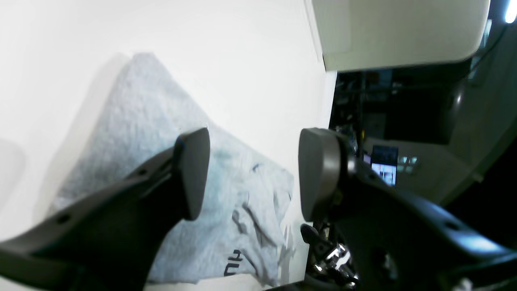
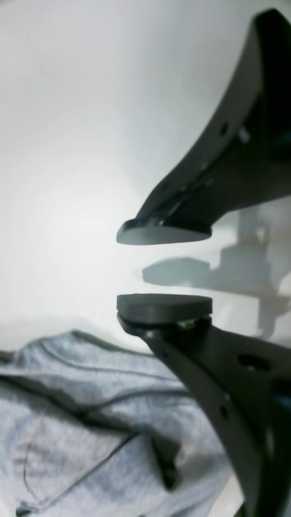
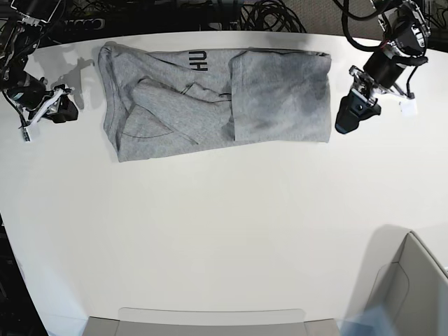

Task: Fold the T-shirt properly
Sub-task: 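Move the left gripper back beside the shirt's folded end, then push the shirt's end with the right gripper toward the left gripper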

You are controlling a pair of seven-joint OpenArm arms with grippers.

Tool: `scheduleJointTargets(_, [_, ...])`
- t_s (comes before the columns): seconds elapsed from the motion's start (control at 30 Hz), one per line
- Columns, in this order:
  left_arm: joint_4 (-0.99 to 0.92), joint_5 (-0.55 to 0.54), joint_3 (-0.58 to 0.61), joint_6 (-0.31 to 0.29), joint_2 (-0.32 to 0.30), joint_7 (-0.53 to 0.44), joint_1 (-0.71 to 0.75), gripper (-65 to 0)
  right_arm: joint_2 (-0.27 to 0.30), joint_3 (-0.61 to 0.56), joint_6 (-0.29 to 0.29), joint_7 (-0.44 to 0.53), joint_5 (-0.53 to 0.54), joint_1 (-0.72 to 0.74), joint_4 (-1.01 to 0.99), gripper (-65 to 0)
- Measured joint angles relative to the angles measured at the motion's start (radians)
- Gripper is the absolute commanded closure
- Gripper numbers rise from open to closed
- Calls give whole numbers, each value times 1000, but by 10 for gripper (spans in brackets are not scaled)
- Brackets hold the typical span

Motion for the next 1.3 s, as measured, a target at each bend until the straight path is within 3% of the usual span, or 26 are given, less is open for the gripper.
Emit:
scheduleJointTargets(0.17, [0, 0, 4, 0, 0, 4, -2, -345, 7, -4, 0, -67, 138, -14, -43, -304])
scheduleJointTargets(0.43, [0, 0, 5, 0, 0, 4, -2, -345, -4, -4, 0, -90, 210, -5, -44, -247])
scheduleJointTargets(0.53, [0, 0, 5, 0, 0, 4, -2, -345, -39, -3, 0, -114, 262, 9, -44, -247])
scheduleJointTargets(0.73, [0, 0, 79, 0, 0, 3, -2, -344, -97, -9, 0, -148, 269, 51, -45, -247])
scheduleJointTargets(0.87, [0, 0, 100, 0, 1, 3, -2, -344, -102, -101, 0, -145, 269, 63, -45, -247])
scheduleJointTargets(1.0, [0, 0, 100, 0, 0, 3, -2, -344, -160, -131, 0, -144, 256, 64, -46, -247])
scheduleJointTargets(1.3, [0, 0, 99, 0, 0, 3, 0, -344, -252, 88, 0, -88, 80, 51, -45, -246])
